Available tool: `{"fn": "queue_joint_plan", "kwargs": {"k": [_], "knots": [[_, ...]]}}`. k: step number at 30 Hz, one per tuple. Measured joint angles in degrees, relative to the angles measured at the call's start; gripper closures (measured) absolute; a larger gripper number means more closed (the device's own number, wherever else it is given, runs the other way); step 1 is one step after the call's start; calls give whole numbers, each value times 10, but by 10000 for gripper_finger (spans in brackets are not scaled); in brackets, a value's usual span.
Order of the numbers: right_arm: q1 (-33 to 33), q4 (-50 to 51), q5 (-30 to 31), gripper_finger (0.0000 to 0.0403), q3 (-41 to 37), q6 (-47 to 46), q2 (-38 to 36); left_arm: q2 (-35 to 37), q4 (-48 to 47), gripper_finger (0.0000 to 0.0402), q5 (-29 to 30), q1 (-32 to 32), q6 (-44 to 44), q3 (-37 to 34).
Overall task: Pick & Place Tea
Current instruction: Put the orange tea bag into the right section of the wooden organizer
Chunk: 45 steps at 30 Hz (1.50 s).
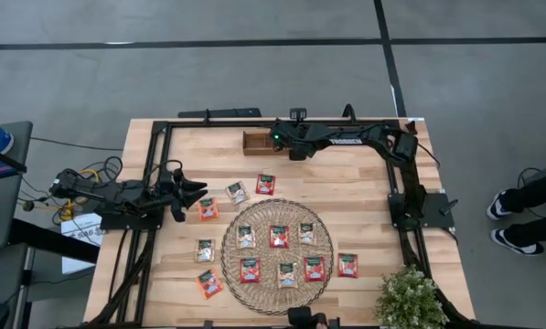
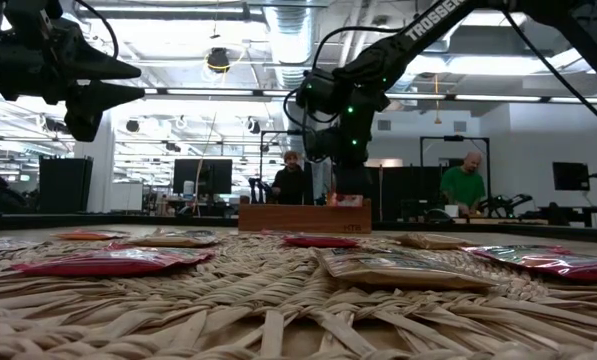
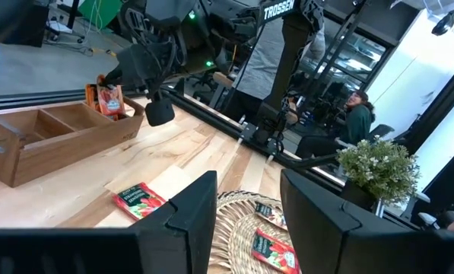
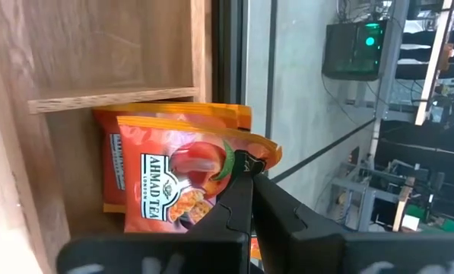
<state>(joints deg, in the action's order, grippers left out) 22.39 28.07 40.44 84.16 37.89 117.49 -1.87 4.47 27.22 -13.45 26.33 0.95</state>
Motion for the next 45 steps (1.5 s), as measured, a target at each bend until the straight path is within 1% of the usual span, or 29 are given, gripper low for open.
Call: {"fn": "queue_joint_plan", "kwargs": {"k": [14, 19, 34, 37, 45], "knots": [[1, 0, -3, 403, 0, 0, 0, 0, 0, 263, 0, 0, 3, 0], [4, 2, -19, 403, 0, 0, 0, 0, 0, 263, 0, 0, 2, 0], [3, 2, -46, 402, 0, 0, -1, 0, 0, 263, 0, 0, 2, 0], [3, 2, -46, 390, 0, 0, -1, 0, 0, 263, 0, 0, 2, 0], [3, 2, -45, 319, 0, 1, -1, 0, 0, 263, 0, 0, 2, 0]]}}
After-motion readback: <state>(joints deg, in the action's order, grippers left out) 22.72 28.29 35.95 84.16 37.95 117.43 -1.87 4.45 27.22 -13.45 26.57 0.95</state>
